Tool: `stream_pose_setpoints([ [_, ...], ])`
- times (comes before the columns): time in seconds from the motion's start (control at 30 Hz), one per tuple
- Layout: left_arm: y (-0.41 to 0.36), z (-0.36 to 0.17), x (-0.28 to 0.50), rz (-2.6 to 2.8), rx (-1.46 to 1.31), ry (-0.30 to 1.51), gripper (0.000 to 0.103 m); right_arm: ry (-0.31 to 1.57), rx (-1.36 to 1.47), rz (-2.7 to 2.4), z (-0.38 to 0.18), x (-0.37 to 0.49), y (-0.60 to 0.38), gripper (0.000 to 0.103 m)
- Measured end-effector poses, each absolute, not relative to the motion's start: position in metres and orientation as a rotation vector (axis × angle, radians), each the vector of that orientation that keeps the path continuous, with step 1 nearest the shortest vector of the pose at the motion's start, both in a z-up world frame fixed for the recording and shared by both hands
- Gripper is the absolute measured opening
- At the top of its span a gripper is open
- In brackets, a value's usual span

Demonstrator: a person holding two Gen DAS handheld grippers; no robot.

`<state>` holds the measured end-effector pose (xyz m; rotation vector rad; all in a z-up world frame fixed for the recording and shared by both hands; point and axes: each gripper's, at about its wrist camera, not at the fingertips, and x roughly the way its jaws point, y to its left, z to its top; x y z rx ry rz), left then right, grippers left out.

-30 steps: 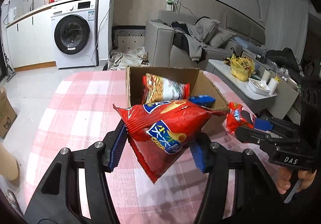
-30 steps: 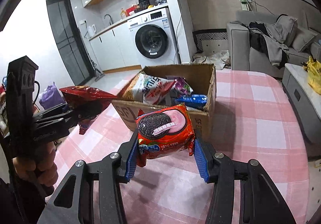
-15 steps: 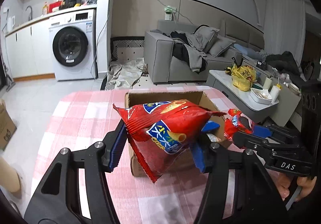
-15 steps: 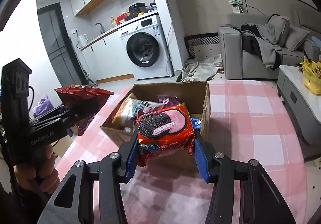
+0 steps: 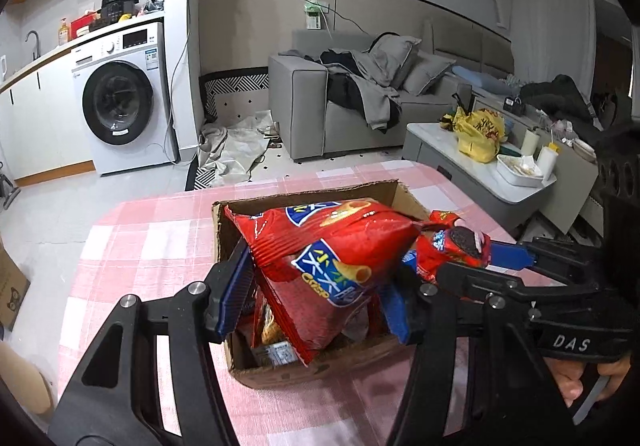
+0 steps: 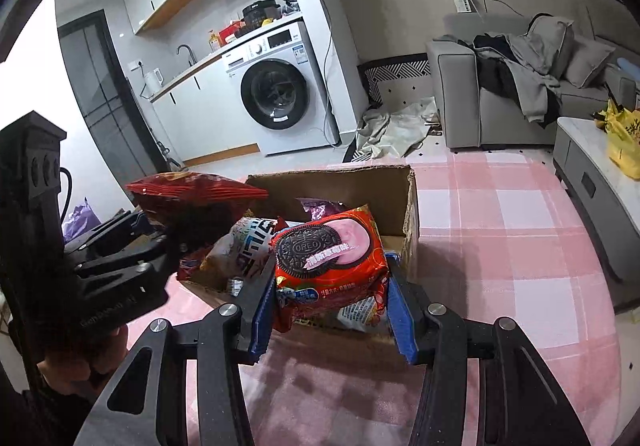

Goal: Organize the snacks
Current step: 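Carry the red chip bag and Oreo pack with both grippers over the box, then open both grippers to drop the chip bag and Oreo pack into the box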

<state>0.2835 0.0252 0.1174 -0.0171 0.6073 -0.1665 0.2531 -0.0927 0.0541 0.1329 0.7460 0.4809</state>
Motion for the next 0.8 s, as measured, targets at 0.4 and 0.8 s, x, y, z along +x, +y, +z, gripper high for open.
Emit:
stream_pose_setpoints([
  [0.4,0.032,0.077,0.339,-0.098,-0.016,0.663,0.055,0.779,0.074,0.499,0.037,0.270,-0.067,0.050],
  [0.8,0.033,0.071,0.359,-0.135,-0.041,0.650,0.055,0.783,0.060,0.491,0.031,0.280,-0.069,0.050],
])
